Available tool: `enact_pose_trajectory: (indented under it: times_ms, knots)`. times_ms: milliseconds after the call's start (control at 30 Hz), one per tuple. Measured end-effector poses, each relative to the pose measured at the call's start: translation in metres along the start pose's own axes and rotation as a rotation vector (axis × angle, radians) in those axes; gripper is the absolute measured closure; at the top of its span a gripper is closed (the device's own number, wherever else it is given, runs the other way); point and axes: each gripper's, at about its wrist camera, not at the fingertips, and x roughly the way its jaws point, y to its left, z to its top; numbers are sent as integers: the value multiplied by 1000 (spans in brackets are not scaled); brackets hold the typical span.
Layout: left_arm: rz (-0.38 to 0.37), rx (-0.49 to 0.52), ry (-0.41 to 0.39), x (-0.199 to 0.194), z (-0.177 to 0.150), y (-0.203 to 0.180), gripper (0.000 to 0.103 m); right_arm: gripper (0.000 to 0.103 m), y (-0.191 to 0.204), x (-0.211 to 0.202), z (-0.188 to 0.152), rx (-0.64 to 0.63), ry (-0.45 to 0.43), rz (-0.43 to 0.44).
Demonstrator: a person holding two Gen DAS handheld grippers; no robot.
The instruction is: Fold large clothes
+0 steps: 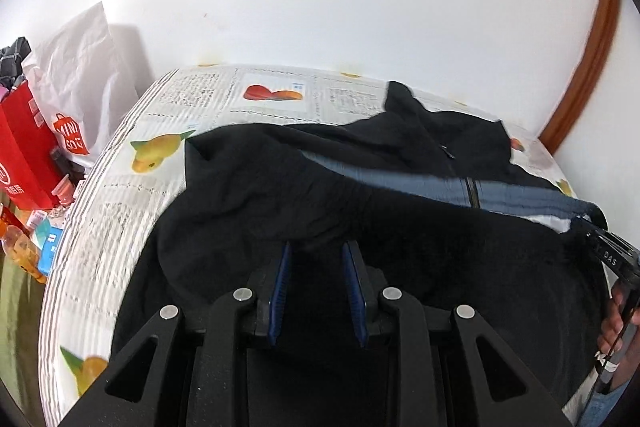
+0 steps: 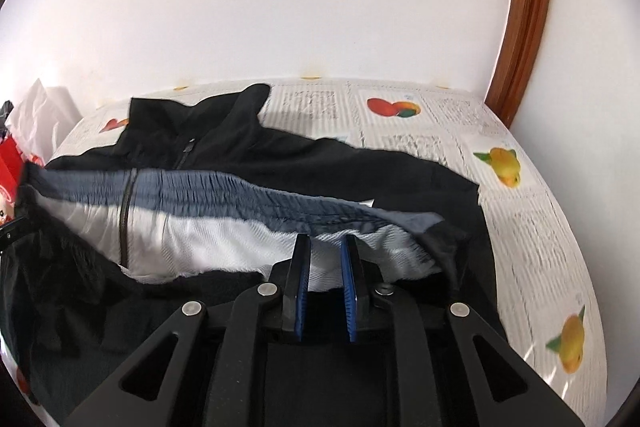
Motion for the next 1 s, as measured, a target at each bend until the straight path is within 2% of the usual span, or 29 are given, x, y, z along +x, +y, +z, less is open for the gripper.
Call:
enact_pose_trajectory:
  times_ms: [133, 333, 400, 500, 633, 733, 800, 933, 1000]
  knots:
    - [56, -18, 13, 20, 12, 12, 78, 82, -9, 20, 14, -11, 9, -16]
    - [82, -31, 63, 45, 11, 22, 78, 78, -23, 38, 31, -20, -8, -2]
    - [90, -24, 66, 48, 9, 21, 78, 78, -26, 43, 37, -27, -4, -21]
    - [108, -10, 62, 50, 8, 19, 78, 76, -34, 29, 43, 17, -26, 14]
    - [113, -8, 66, 50, 8, 17, 77, 67, -37, -4, 38, 13, -62, 45]
    - [113, -8, 66, 50, 8, 16, 77, 65, -29, -14, 26, -23, -51, 89]
    - [111, -3, 67, 50, 8, 16, 75, 64, -20, -6, 17, -54, -12, 131]
    - [110, 7, 68, 51, 8, 15, 74, 64, -11, 29, 6, -74, 48, 83]
    - [105, 7, 69, 51, 8, 16, 74, 64, -14, 50, 3, -86, 67, 11]
